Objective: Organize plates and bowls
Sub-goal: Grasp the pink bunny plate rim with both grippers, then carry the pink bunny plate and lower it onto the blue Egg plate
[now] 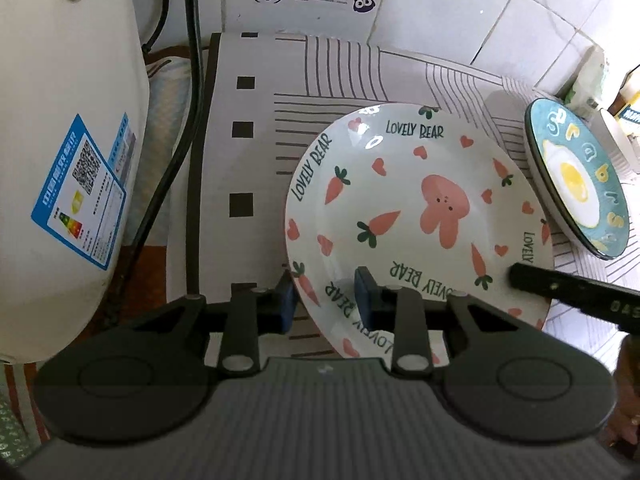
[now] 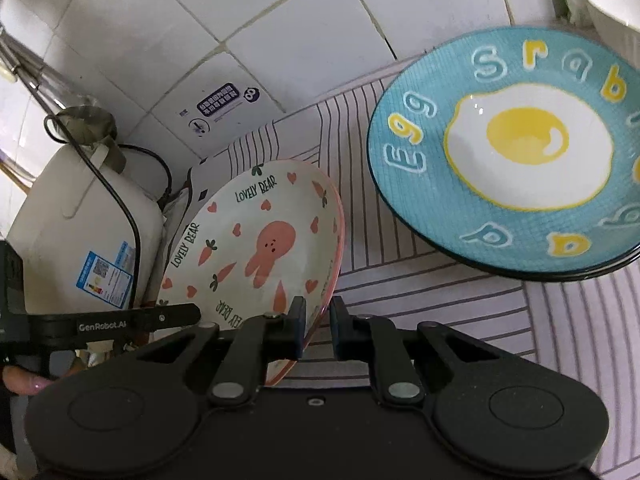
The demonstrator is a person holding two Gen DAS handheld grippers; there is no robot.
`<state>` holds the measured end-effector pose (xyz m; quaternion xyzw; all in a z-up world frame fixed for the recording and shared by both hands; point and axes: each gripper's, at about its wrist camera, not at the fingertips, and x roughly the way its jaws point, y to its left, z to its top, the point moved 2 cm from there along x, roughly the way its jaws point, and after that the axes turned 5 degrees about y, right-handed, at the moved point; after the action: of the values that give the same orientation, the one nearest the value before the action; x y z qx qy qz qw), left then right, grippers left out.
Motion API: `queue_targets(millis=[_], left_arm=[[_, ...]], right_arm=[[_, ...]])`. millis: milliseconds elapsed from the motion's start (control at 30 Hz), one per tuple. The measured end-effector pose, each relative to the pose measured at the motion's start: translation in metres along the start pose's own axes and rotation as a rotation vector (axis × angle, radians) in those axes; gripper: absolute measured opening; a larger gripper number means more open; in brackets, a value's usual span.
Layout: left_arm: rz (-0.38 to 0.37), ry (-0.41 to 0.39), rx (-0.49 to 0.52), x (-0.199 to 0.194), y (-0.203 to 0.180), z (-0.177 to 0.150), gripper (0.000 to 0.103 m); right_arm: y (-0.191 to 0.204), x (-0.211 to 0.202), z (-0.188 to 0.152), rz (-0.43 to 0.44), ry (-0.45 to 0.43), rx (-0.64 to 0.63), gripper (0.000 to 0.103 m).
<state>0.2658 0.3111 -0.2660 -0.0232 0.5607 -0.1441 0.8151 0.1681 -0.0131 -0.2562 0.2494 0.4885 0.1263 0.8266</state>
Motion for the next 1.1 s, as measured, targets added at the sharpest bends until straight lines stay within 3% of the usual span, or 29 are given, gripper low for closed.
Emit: queue_targets(millis=[233, 500, 867, 1100], left_arm=[[-0.007, -0.033, 0.013, -0.003, -0.005, -0.007, 0.034], [-0.032, -0.079, 0.076, -0.015, -0.008, -0.016, 0.033], [-0.142, -0.093, 0.055, -0.036, -0.026, -0.019, 0.033], [-0.223, -0.102, 0.096, -0.049, -0.053, -0.008, 0.033]], right_arm=[[-0.009, 0.008, 0.007, 0.051, 0.027, 0.03, 0.015], [0.01, -0.003, 0.009, -0.022, 0.051, -0.137, 0.019], [0.037, -0.037, 0.0, -0.067, -0.05, -0.233, 0.019], [0.064, -0.076, -0.01, -0.095, -0.132, -0.246, 0.02]])
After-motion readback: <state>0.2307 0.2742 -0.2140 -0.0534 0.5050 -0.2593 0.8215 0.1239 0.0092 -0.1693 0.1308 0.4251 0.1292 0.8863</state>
